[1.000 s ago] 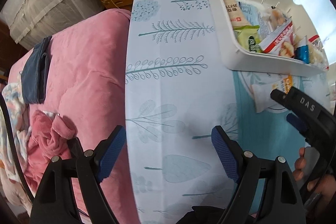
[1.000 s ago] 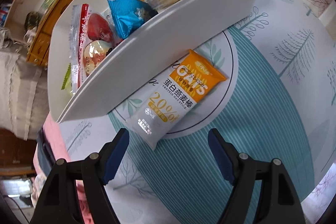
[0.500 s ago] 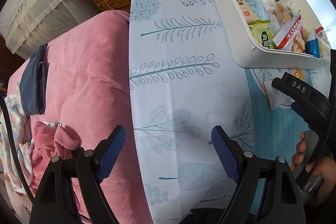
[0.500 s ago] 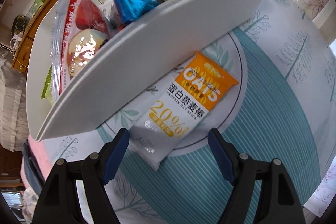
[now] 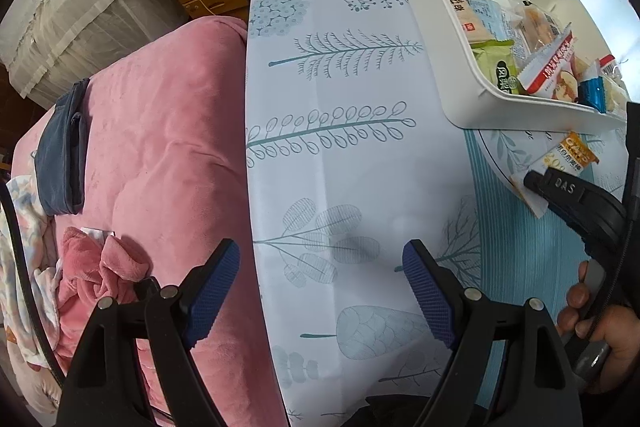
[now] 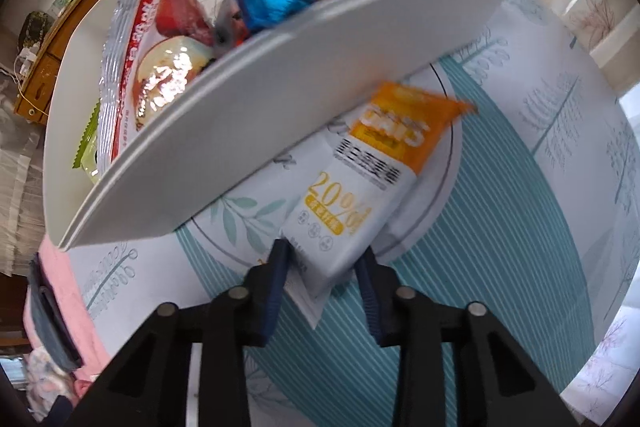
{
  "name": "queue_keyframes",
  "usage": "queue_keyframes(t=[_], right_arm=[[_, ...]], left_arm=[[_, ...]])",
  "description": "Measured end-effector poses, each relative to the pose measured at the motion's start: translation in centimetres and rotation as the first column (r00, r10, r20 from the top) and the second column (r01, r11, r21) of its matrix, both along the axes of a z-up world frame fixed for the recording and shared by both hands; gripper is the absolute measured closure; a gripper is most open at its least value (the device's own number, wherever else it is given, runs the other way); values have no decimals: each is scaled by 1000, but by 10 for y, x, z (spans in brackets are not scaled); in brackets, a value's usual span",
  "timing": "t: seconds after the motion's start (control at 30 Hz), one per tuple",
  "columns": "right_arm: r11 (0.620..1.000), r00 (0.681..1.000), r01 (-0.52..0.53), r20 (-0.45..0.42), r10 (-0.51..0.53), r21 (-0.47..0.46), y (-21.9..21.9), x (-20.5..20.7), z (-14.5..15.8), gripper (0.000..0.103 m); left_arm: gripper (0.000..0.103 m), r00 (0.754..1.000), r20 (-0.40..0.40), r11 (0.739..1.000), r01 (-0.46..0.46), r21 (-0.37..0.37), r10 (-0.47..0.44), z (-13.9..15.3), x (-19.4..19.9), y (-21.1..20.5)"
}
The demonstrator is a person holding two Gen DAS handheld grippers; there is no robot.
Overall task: Organize snacks
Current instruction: 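Reach right tool to the white-orange OATS bar and close on it, then lift the OATS bar with the right tool and carry it over the basket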
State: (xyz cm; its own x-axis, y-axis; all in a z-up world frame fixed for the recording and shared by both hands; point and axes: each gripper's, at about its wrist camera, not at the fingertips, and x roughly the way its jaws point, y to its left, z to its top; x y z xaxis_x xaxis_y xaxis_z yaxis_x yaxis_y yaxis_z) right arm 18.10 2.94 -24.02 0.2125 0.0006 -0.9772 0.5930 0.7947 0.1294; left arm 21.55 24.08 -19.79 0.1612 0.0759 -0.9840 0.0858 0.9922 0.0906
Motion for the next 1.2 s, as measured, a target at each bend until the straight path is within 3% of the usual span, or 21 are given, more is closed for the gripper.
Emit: queue_keyframes(t=[0.33,0.73,1.0,1.2], right_arm=[[998,998,31,-48,-28,53,-25,-45,0,79],[997,1000,-6,28,4,78,-79,-73,27,85],[989,980,-147,139,145,8,-129,-67,74,85],[955,921,-279,255,296,-103,-155,-61,117,85]], left_arm=[[20,999,10,999,44,-8,-44,9,-12,-28],[20,1000,14,999,22,-23,-22,24,-26,-86],[20,999,9,998,-46,-42,46,33,-30,-133],[20,995,16,993,-98,-66,99,36,-33,-166]])
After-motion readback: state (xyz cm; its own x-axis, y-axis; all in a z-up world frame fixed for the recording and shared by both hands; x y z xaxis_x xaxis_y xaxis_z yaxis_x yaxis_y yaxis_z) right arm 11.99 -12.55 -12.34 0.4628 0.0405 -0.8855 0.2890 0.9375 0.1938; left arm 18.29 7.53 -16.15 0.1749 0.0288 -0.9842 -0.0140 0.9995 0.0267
